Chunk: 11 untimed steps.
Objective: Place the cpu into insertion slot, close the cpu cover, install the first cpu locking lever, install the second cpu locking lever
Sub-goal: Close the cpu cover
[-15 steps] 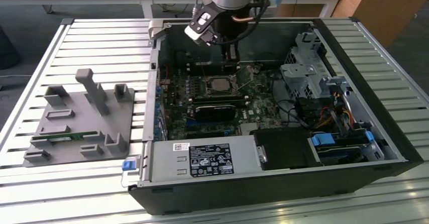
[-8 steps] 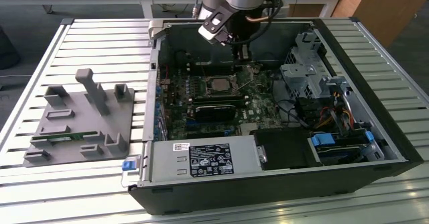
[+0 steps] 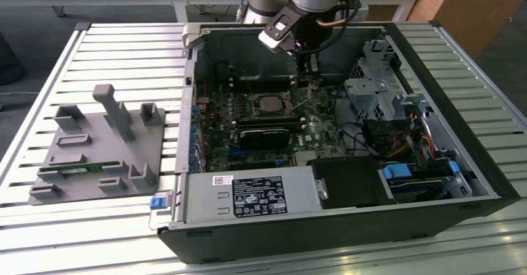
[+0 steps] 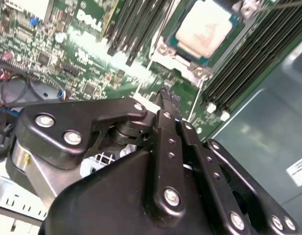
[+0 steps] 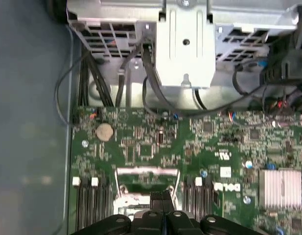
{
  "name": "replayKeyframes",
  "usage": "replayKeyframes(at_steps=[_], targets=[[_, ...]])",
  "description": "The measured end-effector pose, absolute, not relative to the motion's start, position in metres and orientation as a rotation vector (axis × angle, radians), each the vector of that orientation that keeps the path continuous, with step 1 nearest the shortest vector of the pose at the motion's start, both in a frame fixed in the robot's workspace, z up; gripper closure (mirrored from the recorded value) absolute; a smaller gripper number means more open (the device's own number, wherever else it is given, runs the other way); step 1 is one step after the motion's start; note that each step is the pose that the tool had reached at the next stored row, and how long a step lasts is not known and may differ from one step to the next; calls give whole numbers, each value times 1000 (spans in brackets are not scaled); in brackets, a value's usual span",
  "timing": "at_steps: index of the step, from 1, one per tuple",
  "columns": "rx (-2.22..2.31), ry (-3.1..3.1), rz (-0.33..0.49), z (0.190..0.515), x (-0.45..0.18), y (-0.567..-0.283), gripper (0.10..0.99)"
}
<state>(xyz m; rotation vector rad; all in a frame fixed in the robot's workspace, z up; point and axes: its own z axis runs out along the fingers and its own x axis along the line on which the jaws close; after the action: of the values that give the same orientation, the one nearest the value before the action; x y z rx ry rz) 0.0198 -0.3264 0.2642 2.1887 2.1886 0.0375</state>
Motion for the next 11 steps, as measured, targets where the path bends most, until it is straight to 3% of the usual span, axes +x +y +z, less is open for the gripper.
replayKeyframes(at_steps=[11], targets=[[2183, 2194, 38, 260, 33, -320, 980]])
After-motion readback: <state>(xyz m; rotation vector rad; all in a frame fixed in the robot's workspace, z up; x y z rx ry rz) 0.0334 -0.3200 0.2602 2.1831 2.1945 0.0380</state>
